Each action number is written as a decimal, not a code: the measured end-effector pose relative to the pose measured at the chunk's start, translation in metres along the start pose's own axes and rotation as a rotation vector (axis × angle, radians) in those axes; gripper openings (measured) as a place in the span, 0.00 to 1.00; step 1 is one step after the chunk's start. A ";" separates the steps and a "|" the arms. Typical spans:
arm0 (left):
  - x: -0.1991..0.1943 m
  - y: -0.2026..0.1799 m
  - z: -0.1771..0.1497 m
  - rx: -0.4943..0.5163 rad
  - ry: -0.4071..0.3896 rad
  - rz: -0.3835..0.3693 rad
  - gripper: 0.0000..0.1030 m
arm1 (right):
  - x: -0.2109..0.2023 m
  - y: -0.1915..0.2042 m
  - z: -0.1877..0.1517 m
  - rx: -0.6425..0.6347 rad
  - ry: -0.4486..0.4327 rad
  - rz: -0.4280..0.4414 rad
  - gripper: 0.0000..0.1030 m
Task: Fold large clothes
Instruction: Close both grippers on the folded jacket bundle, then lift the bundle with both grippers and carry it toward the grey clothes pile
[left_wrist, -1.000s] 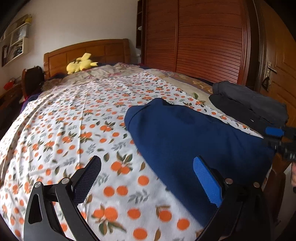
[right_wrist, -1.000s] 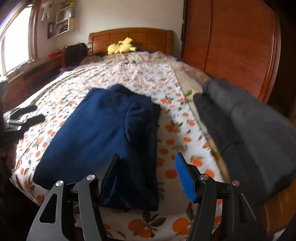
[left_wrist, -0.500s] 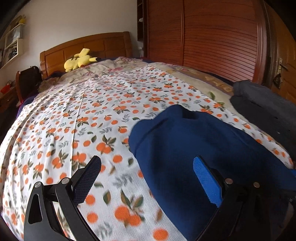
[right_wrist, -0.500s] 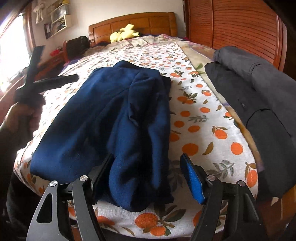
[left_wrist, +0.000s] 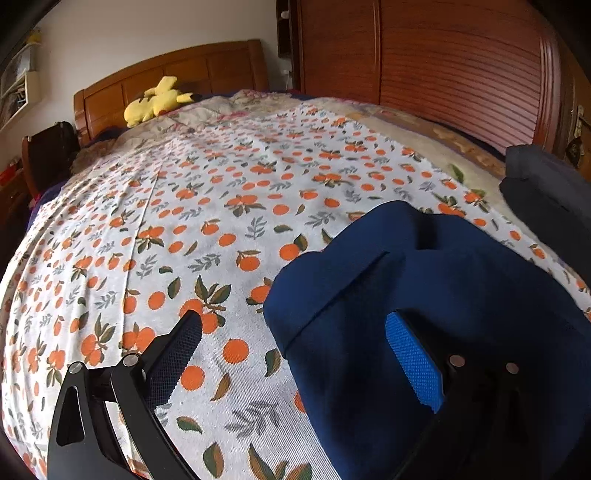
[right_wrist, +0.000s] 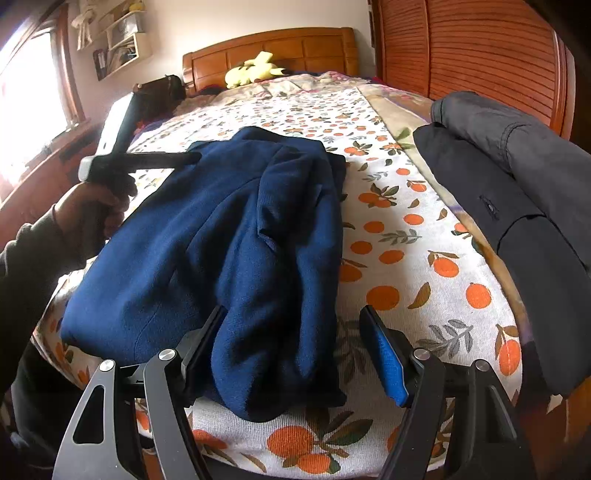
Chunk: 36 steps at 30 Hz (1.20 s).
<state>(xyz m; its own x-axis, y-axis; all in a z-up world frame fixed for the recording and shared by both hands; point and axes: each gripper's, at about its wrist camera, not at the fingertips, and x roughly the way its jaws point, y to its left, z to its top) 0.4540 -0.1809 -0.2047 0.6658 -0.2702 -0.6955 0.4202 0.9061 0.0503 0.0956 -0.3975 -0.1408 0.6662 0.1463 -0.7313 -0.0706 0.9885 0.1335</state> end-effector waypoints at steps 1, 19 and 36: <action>0.003 0.001 0.000 -0.002 0.006 0.000 0.97 | 0.000 0.000 0.000 0.001 -0.001 0.000 0.67; 0.013 -0.014 0.012 -0.034 0.090 -0.107 0.14 | -0.002 -0.009 -0.003 0.038 -0.011 0.152 0.27; -0.106 -0.070 0.095 -0.008 -0.193 -0.017 0.08 | -0.078 -0.052 0.089 -0.127 -0.266 0.038 0.12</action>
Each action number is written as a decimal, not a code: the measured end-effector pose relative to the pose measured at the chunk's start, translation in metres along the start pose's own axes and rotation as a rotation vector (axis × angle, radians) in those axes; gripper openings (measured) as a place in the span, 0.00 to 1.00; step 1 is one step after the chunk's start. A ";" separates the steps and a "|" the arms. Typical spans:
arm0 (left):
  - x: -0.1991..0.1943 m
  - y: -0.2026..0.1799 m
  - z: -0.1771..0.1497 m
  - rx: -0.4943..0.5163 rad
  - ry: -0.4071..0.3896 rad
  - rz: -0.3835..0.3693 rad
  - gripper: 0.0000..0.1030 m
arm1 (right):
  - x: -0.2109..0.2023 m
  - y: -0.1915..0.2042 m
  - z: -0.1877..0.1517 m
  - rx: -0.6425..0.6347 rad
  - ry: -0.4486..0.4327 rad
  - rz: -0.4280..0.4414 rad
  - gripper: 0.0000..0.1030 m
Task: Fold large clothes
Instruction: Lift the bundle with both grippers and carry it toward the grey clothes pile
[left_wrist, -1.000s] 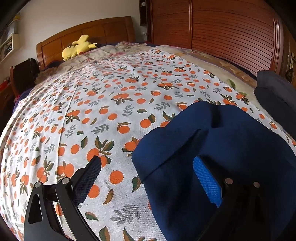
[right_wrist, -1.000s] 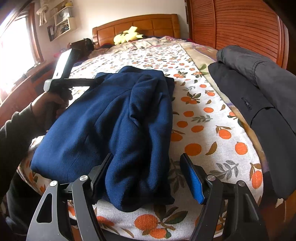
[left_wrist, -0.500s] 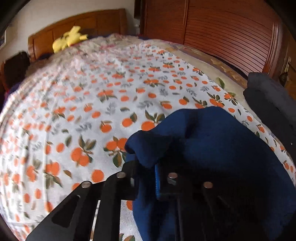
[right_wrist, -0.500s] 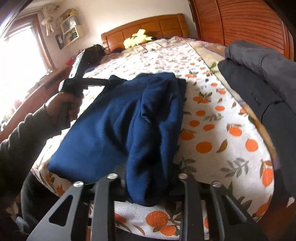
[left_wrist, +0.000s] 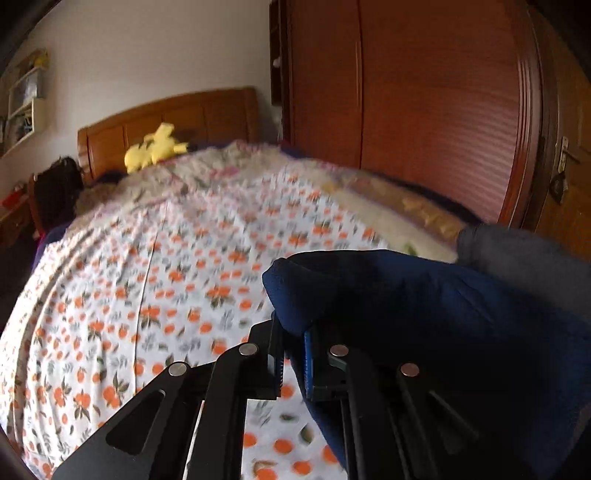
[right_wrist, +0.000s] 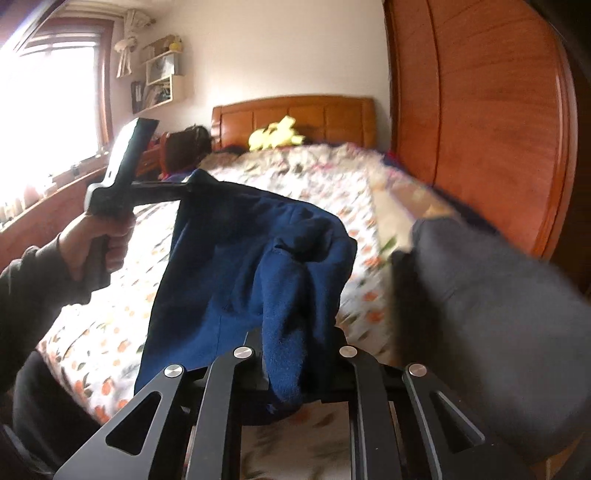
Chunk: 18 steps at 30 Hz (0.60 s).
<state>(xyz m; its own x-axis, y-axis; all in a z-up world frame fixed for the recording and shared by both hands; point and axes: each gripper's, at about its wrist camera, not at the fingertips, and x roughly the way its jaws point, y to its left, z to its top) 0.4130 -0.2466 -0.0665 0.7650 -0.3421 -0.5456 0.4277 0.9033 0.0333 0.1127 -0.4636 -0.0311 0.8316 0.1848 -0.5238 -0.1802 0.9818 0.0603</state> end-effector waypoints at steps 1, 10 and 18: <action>-0.003 -0.006 0.010 -0.002 -0.016 -0.002 0.08 | -0.003 -0.005 0.005 -0.006 -0.009 -0.010 0.12; -0.021 -0.106 0.121 0.021 -0.162 -0.087 0.08 | -0.078 -0.083 0.069 -0.047 -0.119 -0.163 0.12; -0.002 -0.221 0.166 0.080 -0.178 -0.213 0.09 | -0.136 -0.163 0.068 -0.010 -0.107 -0.324 0.12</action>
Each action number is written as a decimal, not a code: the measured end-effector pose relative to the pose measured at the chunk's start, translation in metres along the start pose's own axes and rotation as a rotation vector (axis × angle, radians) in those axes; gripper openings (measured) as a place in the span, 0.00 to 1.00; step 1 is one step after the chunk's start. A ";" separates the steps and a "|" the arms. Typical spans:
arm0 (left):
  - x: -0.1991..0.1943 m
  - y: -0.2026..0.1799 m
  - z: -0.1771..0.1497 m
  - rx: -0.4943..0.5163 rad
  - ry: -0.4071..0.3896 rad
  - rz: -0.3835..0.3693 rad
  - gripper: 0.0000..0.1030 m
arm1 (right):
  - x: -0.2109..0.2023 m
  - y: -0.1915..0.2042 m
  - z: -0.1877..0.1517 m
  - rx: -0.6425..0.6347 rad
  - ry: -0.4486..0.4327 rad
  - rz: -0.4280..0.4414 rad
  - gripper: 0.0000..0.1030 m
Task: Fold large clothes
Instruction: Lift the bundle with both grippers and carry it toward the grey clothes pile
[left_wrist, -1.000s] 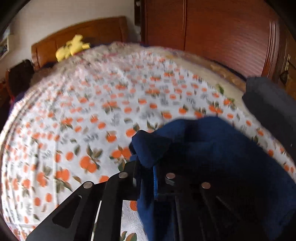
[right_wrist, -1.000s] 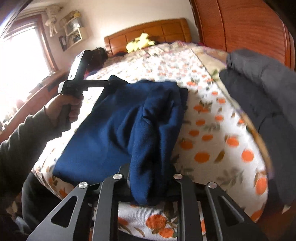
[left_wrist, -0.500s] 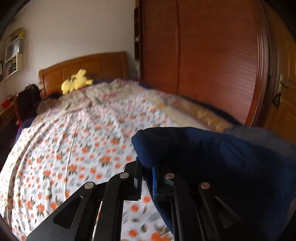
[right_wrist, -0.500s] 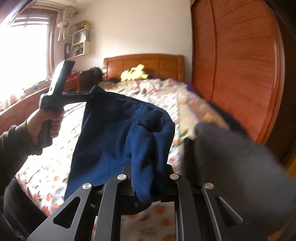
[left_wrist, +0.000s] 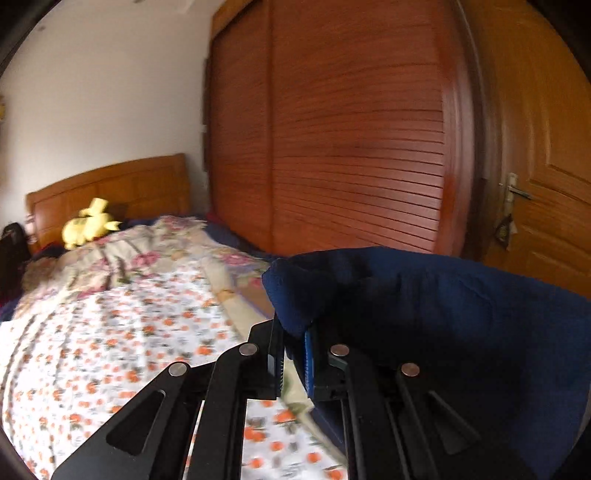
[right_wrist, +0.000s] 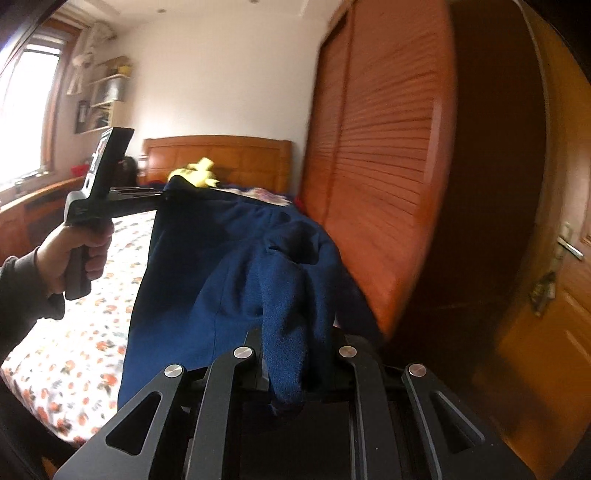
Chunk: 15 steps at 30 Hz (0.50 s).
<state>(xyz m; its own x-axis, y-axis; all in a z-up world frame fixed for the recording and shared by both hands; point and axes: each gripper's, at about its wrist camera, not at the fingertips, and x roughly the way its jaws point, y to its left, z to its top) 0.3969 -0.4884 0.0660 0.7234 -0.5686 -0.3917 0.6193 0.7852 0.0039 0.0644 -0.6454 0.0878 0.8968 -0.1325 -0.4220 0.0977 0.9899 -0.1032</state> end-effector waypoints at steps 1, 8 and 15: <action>0.006 -0.012 0.000 0.003 0.006 -0.020 0.09 | -0.003 -0.008 -0.005 0.001 0.009 -0.017 0.12; 0.071 -0.078 -0.031 0.063 0.143 -0.082 0.14 | 0.016 -0.052 -0.055 0.098 0.135 -0.075 0.15; 0.090 -0.089 -0.078 0.126 0.213 -0.046 0.52 | 0.024 -0.064 -0.080 0.114 0.155 -0.242 0.79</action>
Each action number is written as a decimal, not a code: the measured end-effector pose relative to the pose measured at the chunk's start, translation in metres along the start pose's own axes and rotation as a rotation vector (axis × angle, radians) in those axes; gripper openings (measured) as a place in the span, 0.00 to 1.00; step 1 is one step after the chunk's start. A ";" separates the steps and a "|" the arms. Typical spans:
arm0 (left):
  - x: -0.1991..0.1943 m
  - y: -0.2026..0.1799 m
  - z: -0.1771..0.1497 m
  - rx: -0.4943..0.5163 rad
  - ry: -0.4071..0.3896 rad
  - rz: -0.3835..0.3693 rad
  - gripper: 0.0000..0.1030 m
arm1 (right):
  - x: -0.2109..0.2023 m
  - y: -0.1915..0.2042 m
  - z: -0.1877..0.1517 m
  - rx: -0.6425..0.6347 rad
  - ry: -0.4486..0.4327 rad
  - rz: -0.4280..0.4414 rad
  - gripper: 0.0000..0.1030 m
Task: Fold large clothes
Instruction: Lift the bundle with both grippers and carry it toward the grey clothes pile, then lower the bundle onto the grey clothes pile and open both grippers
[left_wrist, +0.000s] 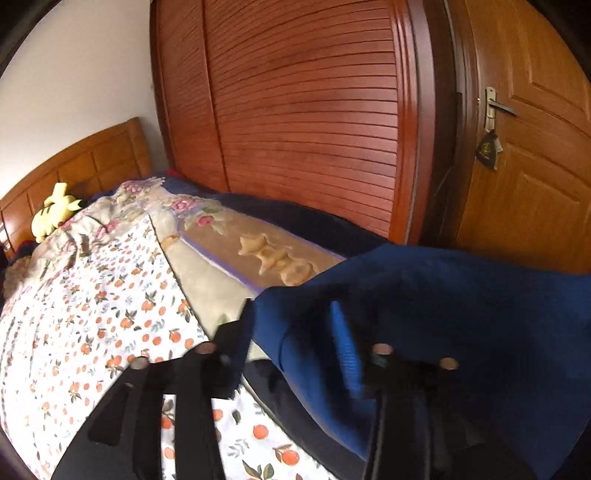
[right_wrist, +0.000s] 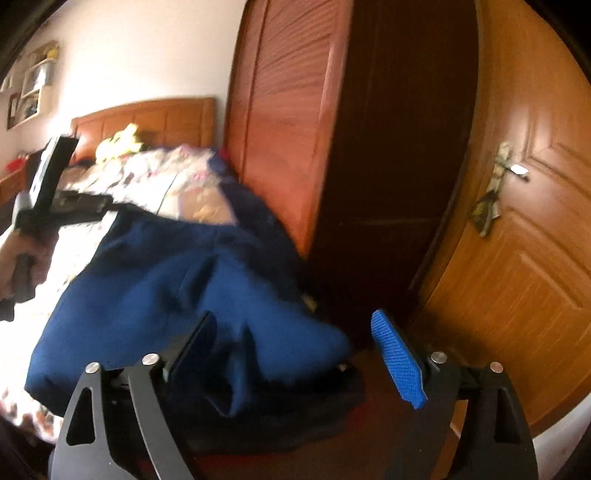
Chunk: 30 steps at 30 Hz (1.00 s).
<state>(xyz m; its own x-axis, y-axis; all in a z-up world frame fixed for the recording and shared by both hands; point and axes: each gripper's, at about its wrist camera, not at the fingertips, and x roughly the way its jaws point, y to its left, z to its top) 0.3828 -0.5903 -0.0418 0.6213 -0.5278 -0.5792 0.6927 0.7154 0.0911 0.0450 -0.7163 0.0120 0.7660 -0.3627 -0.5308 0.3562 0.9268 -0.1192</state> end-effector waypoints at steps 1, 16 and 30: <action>-0.004 -0.001 -0.004 0.002 -0.007 -0.002 0.62 | 0.000 -0.002 0.002 0.002 -0.003 0.001 0.79; -0.099 0.003 -0.081 0.003 -0.101 -0.074 0.98 | 0.035 0.056 0.043 -0.090 0.007 0.156 0.59; -0.166 0.009 -0.130 -0.001 -0.115 -0.074 0.98 | 0.040 0.032 -0.003 0.022 0.127 0.067 0.54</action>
<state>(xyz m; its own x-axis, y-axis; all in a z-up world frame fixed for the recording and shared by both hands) 0.2381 -0.4363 -0.0502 0.6065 -0.6281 -0.4874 0.7380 0.6729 0.0511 0.0850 -0.7007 -0.0156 0.7150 -0.2833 -0.6391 0.3192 0.9456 -0.0621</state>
